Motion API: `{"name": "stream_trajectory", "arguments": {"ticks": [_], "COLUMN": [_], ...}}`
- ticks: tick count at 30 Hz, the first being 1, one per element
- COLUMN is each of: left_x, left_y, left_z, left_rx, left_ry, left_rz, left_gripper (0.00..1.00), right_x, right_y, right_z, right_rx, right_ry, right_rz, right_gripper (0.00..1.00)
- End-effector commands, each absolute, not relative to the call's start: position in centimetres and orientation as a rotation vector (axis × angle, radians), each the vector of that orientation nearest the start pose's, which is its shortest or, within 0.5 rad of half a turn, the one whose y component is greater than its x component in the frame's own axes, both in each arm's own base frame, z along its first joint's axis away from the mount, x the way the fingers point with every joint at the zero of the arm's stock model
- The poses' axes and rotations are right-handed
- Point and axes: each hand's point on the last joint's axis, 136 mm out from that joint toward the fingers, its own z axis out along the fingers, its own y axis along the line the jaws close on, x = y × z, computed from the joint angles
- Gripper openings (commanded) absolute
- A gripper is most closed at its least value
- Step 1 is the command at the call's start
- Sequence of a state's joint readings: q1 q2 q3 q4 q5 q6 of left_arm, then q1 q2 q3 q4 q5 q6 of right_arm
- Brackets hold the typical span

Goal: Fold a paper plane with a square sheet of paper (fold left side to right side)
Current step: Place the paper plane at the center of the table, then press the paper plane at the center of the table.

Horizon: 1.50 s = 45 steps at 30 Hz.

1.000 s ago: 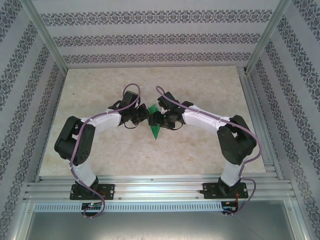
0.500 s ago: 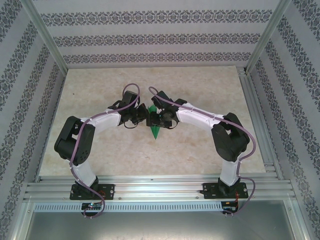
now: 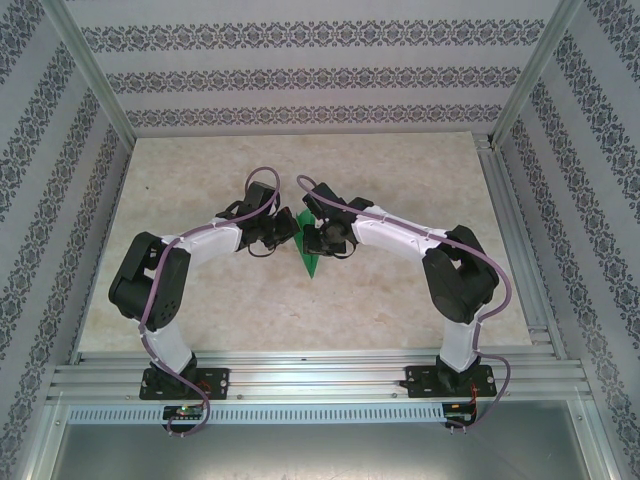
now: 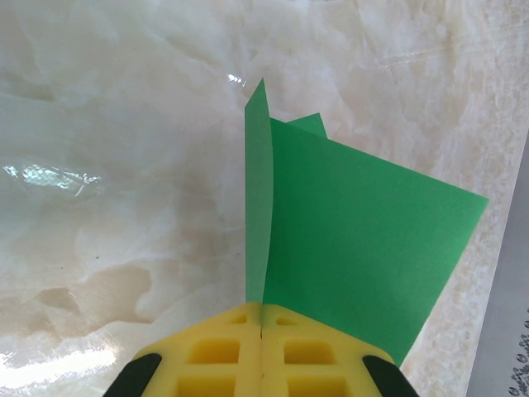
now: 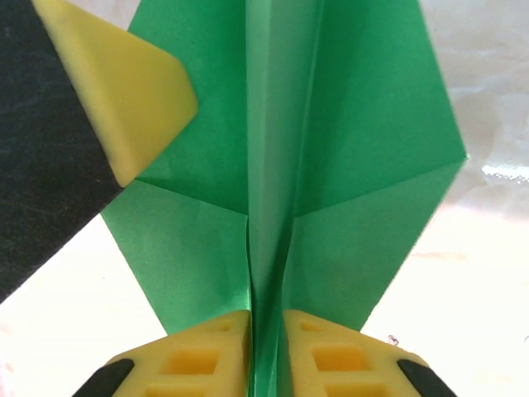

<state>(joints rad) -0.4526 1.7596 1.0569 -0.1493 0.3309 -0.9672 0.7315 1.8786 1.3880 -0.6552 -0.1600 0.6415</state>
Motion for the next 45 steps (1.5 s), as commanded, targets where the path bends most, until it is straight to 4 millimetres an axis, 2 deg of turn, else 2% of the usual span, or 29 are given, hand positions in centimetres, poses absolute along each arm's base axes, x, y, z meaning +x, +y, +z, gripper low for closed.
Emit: {"name": "stream_trajectory", "arguments": {"ticks": [1,5,10,14,17,20,26,29,45], "left_x": [38.9,39.1,38.8,37.5,36.3,35.2,34.2,34.1,34.0], "left_y": [-24.9,-23.4,-18.3,-13.8,-11.8,-10.3,-8.9,-8.9,-8.7], "left_z": [9.5,12.3,16.9,19.3,20.1,20.1,19.5,19.3,19.5], "left_rx": [-0.46,-0.392,-0.37,-0.387,-0.379,-0.385,-0.41,-0.407,-0.394], "left_ry": [2.547,2.491,2.379,2.33,2.305,2.299,2.299,2.306,2.313], "left_rz": [-1.01,-0.985,-0.888,-0.766,-0.69,-0.608,-0.555,-0.547,-0.528], "left_gripper": [0.16,0.42,0.58,0.62,0.63,0.64,0.65,0.65,0.66], "right_x": [32.1,32.4,33.7,35.7,37.0,37.5,37.3,37.3,37.9], "right_y": [31.7,29.7,26.8,25.4,24.4,23.7,23.1,23.1,22.0], "right_z": [9.3,9.7,9.8,9.2,8.1,7.1,4.6,4.2,1.1], "right_rx": [-0.194,-0.196,-0.208,-0.235,-0.243,-0.257,-0.259,-0.251,-0.242], "right_ry": [2.815,2.818,2.821,2.819,2.837,2.865,2.931,2.941,3.025], "right_rz": [0.562,0.508,0.442,0.404,0.357,0.285,0.224,0.21,0.116], "right_gripper": [0.06,0.02,0.02,0.0,0.02,0.06,0.13,0.17,0.2]}}
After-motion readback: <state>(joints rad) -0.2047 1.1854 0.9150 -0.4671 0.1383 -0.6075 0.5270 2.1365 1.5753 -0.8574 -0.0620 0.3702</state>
